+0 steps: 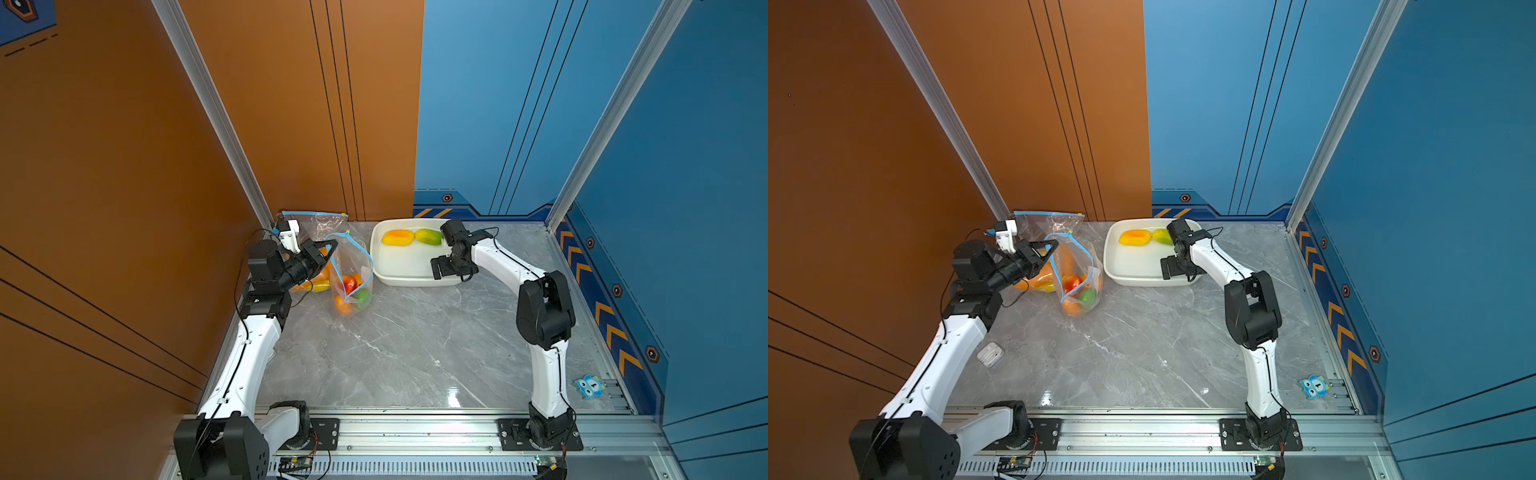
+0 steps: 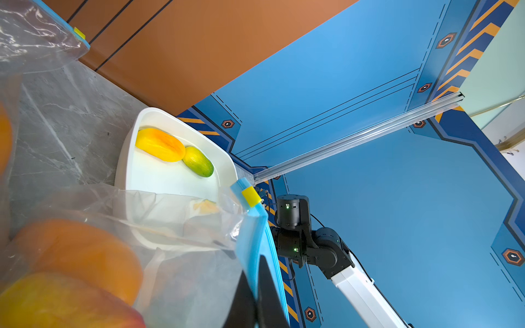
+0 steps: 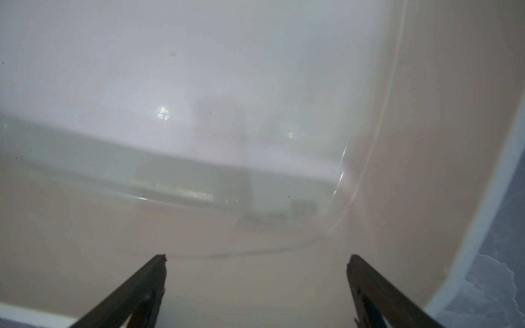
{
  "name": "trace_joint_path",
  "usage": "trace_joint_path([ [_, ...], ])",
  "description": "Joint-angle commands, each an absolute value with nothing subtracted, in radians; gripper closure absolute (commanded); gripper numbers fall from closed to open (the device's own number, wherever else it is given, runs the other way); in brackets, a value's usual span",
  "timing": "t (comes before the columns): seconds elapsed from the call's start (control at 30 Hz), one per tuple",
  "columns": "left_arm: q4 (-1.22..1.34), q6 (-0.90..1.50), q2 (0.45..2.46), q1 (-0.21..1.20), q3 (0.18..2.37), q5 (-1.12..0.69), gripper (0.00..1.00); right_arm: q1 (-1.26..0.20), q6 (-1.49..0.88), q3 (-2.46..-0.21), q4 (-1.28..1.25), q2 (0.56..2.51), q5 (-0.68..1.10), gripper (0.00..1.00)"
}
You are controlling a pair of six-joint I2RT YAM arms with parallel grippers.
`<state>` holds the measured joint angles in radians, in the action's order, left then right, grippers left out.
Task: Place the mango in a zip-top bag and seal the zipper
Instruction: Move the basket to the center of the board, then pick up the mango from the basket.
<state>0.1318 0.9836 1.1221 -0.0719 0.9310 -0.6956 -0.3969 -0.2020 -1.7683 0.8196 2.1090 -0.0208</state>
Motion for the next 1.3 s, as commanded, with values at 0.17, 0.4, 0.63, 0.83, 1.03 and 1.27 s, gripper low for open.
trace_joint_path([
  [0.17,0.169,0.966,1.083,-0.086,0.923,-0.703,1.0,-0.324,-0.169,-1.594,0.868,1.974,-0.053,0.0],
  [0.4,0.169,0.967,1.082,-0.086,0.923,-0.704,1.0,-0.256,-0.146,-1.389,0.889,1.808,-0.108,0.0],
  [0.63,0.168,0.967,1.086,-0.08,0.93,-0.702,1.0,-0.266,-0.125,-1.424,0.869,1.666,-0.095,0.0],
  [0.83,0.169,0.966,1.093,-0.064,0.927,-0.691,1.0,-0.433,0.026,-1.719,0.807,1.901,-0.027,0.0],
  [1.03,0.168,0.966,1.086,-0.058,0.929,-0.689,1.0,-0.439,0.063,-2.156,0.884,2.266,0.043,0.0],
  [1.27,0.168,0.965,1.088,-0.052,0.934,-0.69,1.0,-0.421,0.084,-2.42,0.904,2.509,0.093,0.0],
])
